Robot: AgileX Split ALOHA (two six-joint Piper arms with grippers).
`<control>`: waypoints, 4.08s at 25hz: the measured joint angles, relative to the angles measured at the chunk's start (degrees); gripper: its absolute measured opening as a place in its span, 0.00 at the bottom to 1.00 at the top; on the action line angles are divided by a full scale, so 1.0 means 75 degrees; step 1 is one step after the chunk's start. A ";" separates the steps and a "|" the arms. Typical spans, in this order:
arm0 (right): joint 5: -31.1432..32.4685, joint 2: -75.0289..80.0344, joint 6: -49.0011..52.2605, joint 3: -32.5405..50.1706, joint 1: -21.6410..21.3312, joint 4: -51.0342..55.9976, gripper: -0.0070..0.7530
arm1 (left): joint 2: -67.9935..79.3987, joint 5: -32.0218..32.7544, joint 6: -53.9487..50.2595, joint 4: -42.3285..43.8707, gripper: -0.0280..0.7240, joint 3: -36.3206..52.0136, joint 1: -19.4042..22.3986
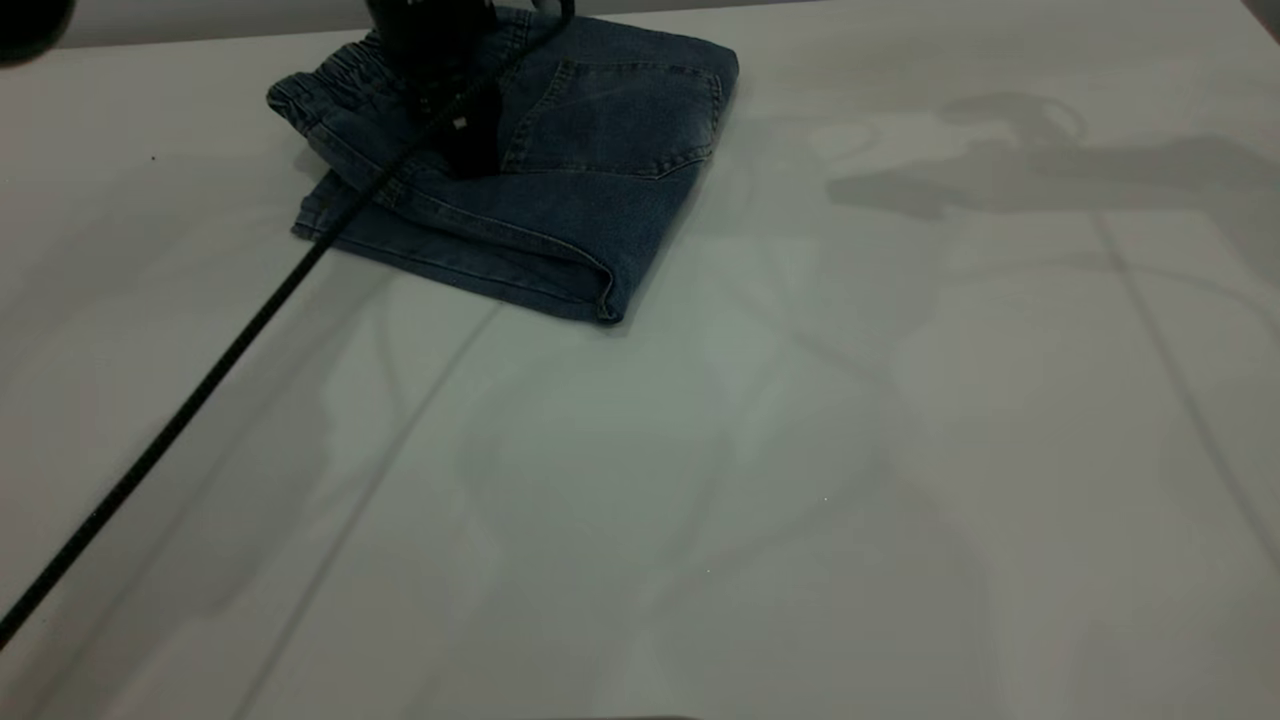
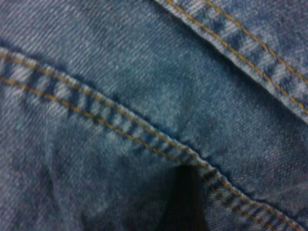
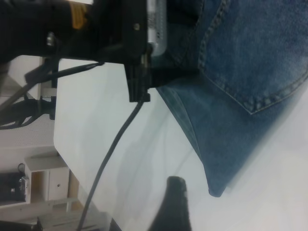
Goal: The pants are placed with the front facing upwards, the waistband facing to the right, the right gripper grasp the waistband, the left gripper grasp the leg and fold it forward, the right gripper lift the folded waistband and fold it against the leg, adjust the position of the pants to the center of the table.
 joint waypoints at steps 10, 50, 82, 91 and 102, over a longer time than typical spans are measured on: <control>0.0000 0.0000 0.0000 -0.0027 -0.0007 0.0006 0.77 | 0.0035 0.0000 -0.3234 0.0279 0.79 -0.0041 -0.0728; 0.0513 -0.6935 0.3731 -0.0269 -0.0177 -0.4474 0.77 | -0.5170 0.0000 -0.6545 0.1818 0.79 0.0427 -0.1448; 0.0686 -1.5607 0.4435 0.7969 0.0200 -0.6988 0.77 | -1.6623 0.0000 -0.7958 0.1511 0.79 1.2945 -0.1448; -0.0231 -1.6308 0.4420 0.9161 0.0783 -0.7763 0.77 | -1.7692 0.0000 -0.8089 0.1504 0.79 1.4561 -0.1448; -0.0357 -1.6347 0.4517 0.9401 0.0783 -0.7786 0.77 | -1.7740 -0.0414 -0.8111 0.1324 0.79 1.5299 -0.1448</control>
